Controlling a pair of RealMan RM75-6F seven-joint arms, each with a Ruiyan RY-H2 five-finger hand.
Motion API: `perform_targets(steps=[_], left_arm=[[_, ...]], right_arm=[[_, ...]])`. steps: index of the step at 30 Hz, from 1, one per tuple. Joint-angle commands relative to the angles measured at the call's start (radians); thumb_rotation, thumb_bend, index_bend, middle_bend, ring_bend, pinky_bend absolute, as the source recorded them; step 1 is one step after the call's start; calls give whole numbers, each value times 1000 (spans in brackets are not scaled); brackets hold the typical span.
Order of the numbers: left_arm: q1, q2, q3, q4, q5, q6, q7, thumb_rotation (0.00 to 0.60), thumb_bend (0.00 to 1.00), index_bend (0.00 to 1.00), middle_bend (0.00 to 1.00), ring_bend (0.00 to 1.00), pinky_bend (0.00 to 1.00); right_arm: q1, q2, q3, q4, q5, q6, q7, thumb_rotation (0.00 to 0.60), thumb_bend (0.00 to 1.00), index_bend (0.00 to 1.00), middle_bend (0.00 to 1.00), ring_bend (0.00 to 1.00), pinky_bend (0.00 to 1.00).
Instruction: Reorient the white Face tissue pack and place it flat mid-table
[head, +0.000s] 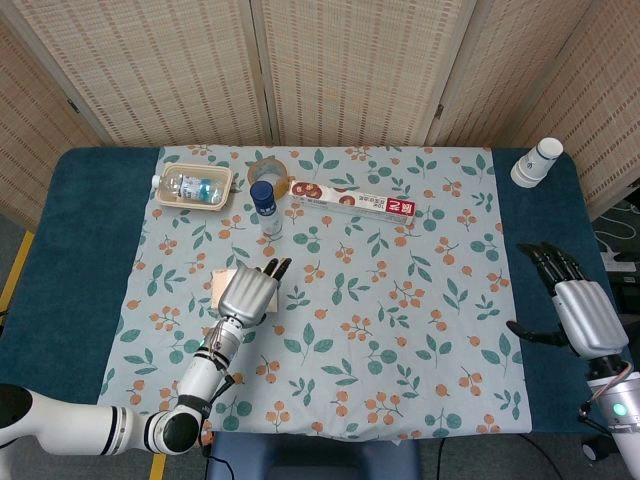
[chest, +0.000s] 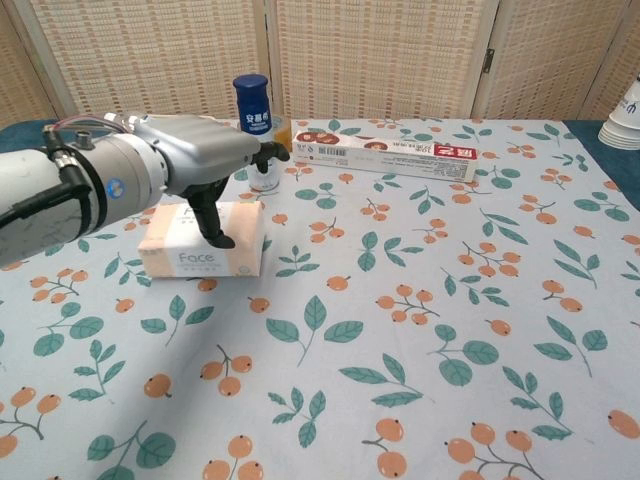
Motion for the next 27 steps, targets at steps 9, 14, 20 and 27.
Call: perform_targets(steps=[9,14,20,27], left_arm=[[-103,-39,3,99,-123,-10,59,600,180,39,123,430,668],[-120,-59,22,142,-159,-17,55,600,180,71,123,430,676],[-136,-65,30,152,-196,-26,44,600,178,53,124,431,680],[-159,-81,35,187,-206,-33,32,600,179,62,125,438,687]], right_arm=[[4,-2,4,8,12,-6,5,600,110,109,83,2,108],[5,-2,6,13,19,-10,12,600,110,109,83,2,109],[11,-3,9,17,25,-19,17,600,110,109,83,2,109],[16,-4,12,20,37,-29,16,600,110,109,83,2,108]])
